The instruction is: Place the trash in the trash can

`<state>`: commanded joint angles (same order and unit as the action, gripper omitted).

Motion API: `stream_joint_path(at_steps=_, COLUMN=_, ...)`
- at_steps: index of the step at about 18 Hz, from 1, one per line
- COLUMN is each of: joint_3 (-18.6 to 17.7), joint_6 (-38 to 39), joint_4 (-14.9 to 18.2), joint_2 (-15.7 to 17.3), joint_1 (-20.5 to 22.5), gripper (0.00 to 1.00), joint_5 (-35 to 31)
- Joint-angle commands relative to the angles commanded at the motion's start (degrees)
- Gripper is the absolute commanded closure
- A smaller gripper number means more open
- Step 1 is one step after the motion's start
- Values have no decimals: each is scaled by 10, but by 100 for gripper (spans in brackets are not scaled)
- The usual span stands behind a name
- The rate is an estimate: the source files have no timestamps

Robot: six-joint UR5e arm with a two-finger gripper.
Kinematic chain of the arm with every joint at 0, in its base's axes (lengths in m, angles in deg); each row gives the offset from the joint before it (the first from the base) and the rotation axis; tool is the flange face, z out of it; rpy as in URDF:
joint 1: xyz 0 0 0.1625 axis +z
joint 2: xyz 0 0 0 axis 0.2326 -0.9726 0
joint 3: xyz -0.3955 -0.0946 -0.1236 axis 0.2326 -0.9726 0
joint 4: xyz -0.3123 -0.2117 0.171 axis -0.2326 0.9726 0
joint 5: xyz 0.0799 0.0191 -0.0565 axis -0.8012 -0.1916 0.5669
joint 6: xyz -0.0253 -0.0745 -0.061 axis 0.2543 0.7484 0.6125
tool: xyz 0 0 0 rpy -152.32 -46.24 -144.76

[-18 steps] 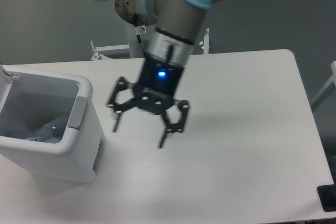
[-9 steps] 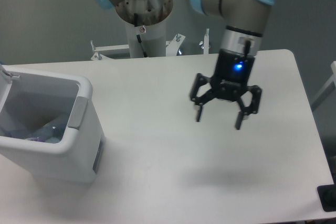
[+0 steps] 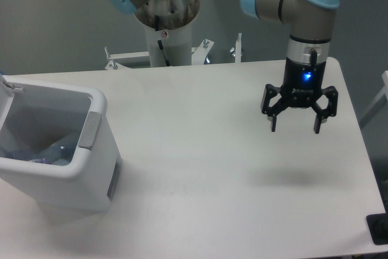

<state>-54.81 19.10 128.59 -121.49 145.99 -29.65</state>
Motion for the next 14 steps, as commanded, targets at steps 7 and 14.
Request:
stream_joint_path(at_steps=7, joint_3=33, joint_6=-33, joint_4=55, joint_2=-32, joint_1=-38, gripper=0, joint_5=-114)
stream_joint_path(at_steps=14, joint_3=67, joint_6=-51, joint_4=82, joint_2=-71, joint_1=-72, gripper=0, joint_5=-168)
